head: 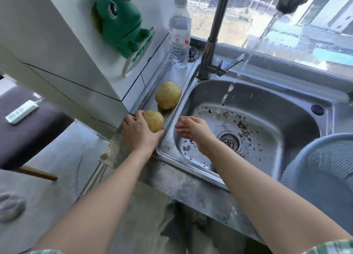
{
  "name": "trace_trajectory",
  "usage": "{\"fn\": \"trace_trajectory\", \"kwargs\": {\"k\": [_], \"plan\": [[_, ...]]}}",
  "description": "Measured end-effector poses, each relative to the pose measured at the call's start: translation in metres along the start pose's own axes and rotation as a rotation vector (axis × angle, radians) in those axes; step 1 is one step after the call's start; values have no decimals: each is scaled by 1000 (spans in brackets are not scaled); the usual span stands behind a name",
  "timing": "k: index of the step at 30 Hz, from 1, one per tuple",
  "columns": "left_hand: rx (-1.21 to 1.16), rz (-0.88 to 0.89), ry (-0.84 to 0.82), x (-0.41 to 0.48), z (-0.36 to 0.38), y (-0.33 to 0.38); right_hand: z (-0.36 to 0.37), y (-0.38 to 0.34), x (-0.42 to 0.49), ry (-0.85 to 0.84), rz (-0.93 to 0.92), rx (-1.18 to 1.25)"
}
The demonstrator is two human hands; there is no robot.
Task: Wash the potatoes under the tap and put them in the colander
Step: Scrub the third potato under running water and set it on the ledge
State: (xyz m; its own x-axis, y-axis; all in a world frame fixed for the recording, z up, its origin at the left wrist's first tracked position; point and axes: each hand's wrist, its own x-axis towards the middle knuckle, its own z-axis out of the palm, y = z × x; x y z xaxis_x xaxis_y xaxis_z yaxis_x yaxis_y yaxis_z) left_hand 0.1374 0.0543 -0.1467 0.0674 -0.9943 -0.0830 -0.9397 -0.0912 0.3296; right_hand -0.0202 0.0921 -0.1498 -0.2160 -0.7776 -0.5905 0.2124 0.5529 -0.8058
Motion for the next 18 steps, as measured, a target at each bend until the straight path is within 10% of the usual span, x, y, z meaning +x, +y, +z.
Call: {"fn": "trace_trajectory", "kwargs": {"k": [11,18], "plan": [[-3,452,198,-14,12,49,-32,12,12,81,125,-215],[-155,453,-424,-10,56,96,-86,56,22,223,360,-650]]}}
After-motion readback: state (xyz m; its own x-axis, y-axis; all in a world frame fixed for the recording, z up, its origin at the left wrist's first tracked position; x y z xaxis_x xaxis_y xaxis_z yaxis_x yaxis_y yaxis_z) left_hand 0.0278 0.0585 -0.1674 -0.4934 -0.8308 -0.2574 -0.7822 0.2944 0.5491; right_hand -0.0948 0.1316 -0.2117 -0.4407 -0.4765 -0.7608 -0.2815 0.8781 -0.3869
